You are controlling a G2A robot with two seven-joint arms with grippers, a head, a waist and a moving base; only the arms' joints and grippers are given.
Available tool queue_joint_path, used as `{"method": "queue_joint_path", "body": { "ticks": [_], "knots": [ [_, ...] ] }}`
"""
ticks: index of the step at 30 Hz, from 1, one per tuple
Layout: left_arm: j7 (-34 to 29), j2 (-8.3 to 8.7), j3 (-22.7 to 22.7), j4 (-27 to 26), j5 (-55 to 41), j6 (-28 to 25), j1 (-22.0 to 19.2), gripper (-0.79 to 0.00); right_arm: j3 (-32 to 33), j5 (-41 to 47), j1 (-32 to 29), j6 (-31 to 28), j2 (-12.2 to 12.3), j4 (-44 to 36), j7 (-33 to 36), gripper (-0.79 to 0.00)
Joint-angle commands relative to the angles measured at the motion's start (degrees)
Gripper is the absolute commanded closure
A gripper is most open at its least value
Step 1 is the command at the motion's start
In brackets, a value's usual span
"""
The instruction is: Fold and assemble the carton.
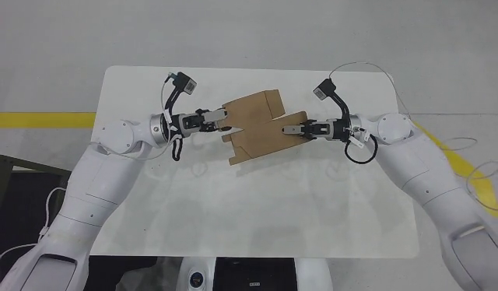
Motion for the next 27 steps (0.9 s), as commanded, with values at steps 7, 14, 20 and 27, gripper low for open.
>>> {"method": "queue_joint_path", "body": {
  "ticks": [7, 14, 20, 27],
  "knots": [
    [-0.19, -0.28, 0.03, 0.73, 1.02, -0.88, 0.01, -0.271, 1.14, -0.83, -0.40, 0.26, -0.24, -0.64, 0.26, 0.000],
    [-0.92, -0.42, 0.06, 2.01, 2.09, -0.74, 0.08, -0.299, 1.86, -1.71, -0.71, 0.59, -0.47, -1.08, 0.59, 0.000],
    [-1.23, -0.57, 0.23, 3.13, 3.75, -1.17, -0.24, -0.246, 2.32, -2.35, -0.85, 0.84, -0.71, -1.36, 0.84, 0.000],
    [-1.05, -0.79, 0.60, 4.16, 5.05, -1.21, -0.14, -0.231, 2.87, -2.92, -0.98, 1.07, -0.93, -1.61, 1.07, 0.000]
  ]
}}
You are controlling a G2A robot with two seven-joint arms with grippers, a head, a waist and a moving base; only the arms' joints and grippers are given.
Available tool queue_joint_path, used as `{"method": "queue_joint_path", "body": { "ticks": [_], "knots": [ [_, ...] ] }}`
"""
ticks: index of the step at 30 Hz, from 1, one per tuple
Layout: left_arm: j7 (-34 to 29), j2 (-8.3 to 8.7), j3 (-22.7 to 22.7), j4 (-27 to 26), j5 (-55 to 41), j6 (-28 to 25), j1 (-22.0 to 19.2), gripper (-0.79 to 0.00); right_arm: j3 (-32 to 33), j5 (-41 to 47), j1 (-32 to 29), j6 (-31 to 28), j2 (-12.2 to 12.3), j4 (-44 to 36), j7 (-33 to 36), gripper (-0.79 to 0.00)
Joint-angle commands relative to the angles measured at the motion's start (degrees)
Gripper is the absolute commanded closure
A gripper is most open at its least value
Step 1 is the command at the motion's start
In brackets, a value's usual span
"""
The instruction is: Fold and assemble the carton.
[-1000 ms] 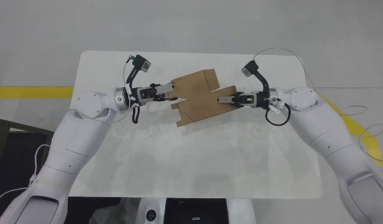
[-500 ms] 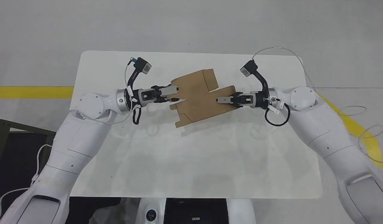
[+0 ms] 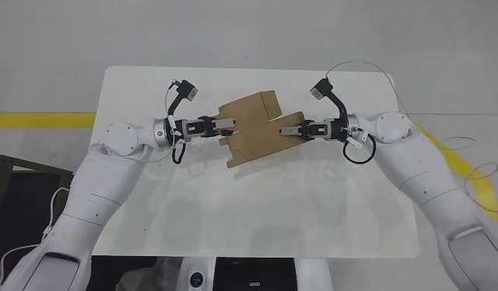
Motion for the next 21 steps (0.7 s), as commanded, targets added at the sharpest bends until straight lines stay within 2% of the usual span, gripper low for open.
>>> {"method": "queue_joint_path", "body": {
  "ticks": [1, 3, 7, 15, 16, 18, 21],
  "knots": [
    [0.09, -0.05, 0.02, 0.28, 0.22, 0.04, -0.03, -0.215, 0.17, -0.33, 0.00, 0.11, -0.01, -0.09, 0.11, 0.000],
    [0.35, -0.09, -0.03, 0.52, 0.67, 0.07, -0.09, -0.172, 0.33, -0.58, -0.05, 0.30, 0.00, -0.74, 0.30, 0.000],
    [0.61, -0.15, -0.14, 0.52, 1.17, 0.15, -0.06, 0.000, 0.93, -0.87, -0.19, 0.56, 0.13, -1.42, 0.56, 0.000],
    [0.73, -0.19, -0.64, 0.38, 1.45, 0.42, 0.26, 0.000, 1.85, -1.38, -0.44, 0.76, 0.23, -2.25, 0.76, -0.009],
    [0.79, -0.19, -0.76, 0.30, 1.34, 0.41, 0.28, 0.000, 1.93, -1.44, -0.49, 0.77, 0.23, -2.23, 0.77, -0.240],
    [0.77, -0.18, -1.00, 0.14, 1.17, 0.53, 0.32, 0.000, 2.16, -2.47, -0.52, 0.66, 0.32, -1.28, 0.66, -0.785],
    [0.62, -0.12, -1.53, -0.12, 1.14, 0.37, 0.31, 0.000, 2.66, -6.64, -0.26, 0.11, 0.67, 1.74, 0.11, -0.785]
  ]
}}
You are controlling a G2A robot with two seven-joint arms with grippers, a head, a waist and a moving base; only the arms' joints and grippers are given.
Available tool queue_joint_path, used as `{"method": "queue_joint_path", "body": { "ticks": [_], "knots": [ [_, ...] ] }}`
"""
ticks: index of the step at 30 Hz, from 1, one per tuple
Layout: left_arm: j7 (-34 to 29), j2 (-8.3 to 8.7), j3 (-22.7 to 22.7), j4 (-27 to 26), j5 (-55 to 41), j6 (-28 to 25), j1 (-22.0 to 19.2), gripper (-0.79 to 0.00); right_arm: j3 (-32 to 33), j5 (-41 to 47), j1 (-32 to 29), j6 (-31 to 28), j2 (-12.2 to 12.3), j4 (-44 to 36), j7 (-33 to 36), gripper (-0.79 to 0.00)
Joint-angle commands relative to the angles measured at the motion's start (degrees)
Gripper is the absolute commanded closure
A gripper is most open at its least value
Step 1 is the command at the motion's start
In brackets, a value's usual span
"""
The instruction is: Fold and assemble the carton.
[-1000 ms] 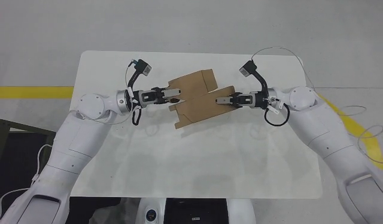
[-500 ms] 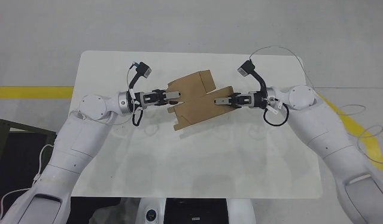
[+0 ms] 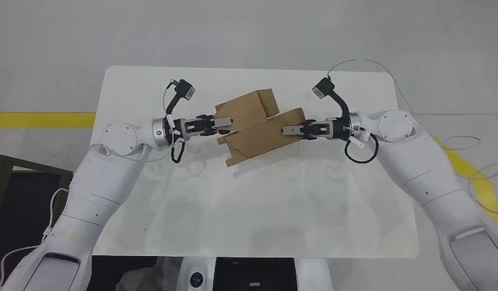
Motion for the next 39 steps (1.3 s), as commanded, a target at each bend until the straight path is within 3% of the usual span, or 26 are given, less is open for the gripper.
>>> {"method": "queue_joint_path", "body": {
  "ticks": [1, 7, 14, 22, 39],
  "knots": [
    [-0.21, 0.07, -0.38, -0.07, 0.26, -0.27, -0.03, 0.000, 0.47, -2.87, 0.25, -0.51, 0.25, 2.15, -0.51, -0.785],
    [-1.01, 0.35, -1.37, -0.24, 2.16, -1.25, 0.01, 0.000, 3.30, -4.42, 1.01, -2.82, 1.17, 0.97, -2.82, -0.785],
    [-2.65, 0.38, -0.97, -1.49, 3.47, -2.84, 0.51, 0.000, 4.56, 0.78, 0.17, -3.69, 1.75, -5.15, -3.68, -0.785],
    [-2.89, 0.41, -0.96, -2.52, 4.35, -3.43, 0.71, 0.000, 2.02, 5.88, -0.15, -3.42, 1.02, -9.47, -3.40, -0.785],
    [-4.44, 0.08, 0.11, -4.48, 1.98, -3.24, 0.68, 0.000, -2.48, 8.79, 1.12, -2.86, -0.45, -9.14, -2.84, -0.730]
  ]
}}
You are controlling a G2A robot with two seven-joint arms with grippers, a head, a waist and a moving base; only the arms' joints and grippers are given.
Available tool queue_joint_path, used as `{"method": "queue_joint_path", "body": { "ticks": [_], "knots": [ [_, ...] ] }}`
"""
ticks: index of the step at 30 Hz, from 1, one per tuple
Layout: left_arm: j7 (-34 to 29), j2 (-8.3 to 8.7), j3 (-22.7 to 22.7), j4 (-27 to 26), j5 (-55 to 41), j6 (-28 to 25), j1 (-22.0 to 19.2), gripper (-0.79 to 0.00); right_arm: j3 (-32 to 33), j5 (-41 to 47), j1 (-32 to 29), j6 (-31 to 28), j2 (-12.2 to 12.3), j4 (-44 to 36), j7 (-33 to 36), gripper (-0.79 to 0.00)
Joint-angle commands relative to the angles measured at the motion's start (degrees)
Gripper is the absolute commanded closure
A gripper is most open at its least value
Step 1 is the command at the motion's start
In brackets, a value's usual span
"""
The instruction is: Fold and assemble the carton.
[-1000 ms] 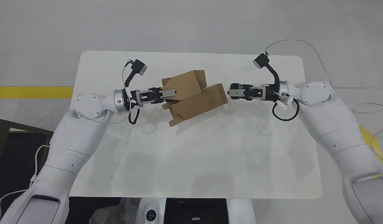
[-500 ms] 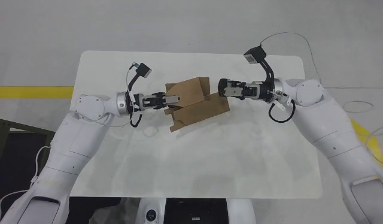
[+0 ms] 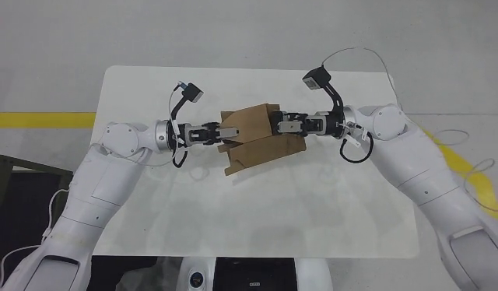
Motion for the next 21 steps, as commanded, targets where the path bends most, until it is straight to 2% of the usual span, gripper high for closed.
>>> {"method": "queue_joint_path", "body": {
  "ticks": [1, 8, 17, 21],
  "knots": [
    [-0.28, -0.02, 0.05, -0.12, -0.38, 0.03, 0.00, 0.000, -0.21, 0.26, 0.15, -0.08, -0.10, 0.20, -0.08, -0.723],
    [-0.76, 0.00, -0.11, -0.11, -0.63, 0.18, -0.01, 0.000, -1.50, 1.12, 0.62, 0.91, -0.47, 0.41, 0.91, -0.686],
    [-1.24, -0.08, -0.06, -0.53, -1.35, 0.11, -0.06, 0.000, -2.23, 4.16, 0.71, 1.19, -1.26, 1.62, 1.19, -0.585],
    [-1.56, -0.09, -0.08, -0.45, -1.43, 0.07, -0.12, 0.000, -2.42, 4.12, 1.09, 1.55, -1.56, 2.18, 1.55, -0.579]
  ]
}}
